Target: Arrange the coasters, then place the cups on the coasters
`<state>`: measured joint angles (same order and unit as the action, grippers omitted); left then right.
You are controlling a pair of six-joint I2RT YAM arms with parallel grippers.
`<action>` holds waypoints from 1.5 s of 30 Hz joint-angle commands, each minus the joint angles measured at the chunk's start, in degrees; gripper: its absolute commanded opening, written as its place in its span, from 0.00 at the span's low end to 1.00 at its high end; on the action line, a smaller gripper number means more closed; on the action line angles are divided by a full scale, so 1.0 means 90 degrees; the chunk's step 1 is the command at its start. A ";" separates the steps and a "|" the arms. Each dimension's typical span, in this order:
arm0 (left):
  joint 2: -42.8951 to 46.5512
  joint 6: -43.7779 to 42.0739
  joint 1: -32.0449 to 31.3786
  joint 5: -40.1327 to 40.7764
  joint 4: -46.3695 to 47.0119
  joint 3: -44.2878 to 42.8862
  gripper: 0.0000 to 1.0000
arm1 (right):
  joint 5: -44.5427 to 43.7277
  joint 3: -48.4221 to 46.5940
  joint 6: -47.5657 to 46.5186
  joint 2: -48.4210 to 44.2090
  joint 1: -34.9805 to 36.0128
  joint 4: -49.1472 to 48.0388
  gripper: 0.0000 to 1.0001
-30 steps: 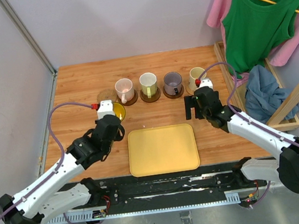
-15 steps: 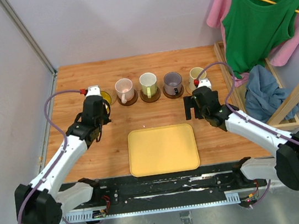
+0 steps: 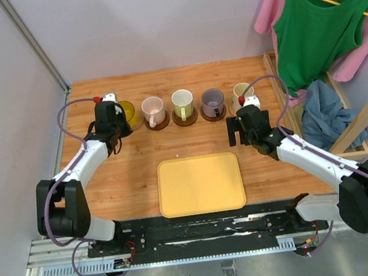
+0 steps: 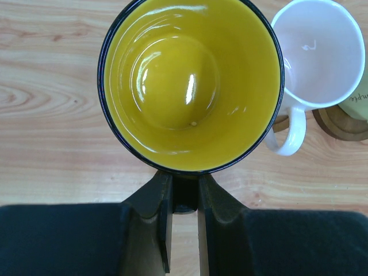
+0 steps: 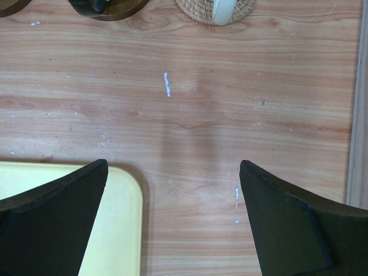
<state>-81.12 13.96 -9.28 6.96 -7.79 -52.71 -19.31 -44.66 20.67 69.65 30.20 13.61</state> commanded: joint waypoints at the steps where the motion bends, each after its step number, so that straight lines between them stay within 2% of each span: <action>1: -0.0330 -0.0003 0.0140 -0.0524 0.1170 -0.0410 0.01 | -0.0147 -0.0276 -0.0056 0.0127 -0.0093 0.0074 0.98; 16: -0.1563 -0.0174 0.0373 -0.0765 0.1056 -0.1262 0.01 | -0.0195 -0.0429 -0.0001 0.0418 -0.0097 0.0081 0.99; 45: -0.1930 -0.0266 0.0386 -0.0713 0.0807 -0.1148 0.01 | -0.0051 -0.0469 0.0067 0.0655 -0.0095 0.0050 0.98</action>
<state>-99.07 12.40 -6.13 0.34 -3.99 -61.71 -19.51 -47.35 20.75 75.05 30.15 13.98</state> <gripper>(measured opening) 0.198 0.984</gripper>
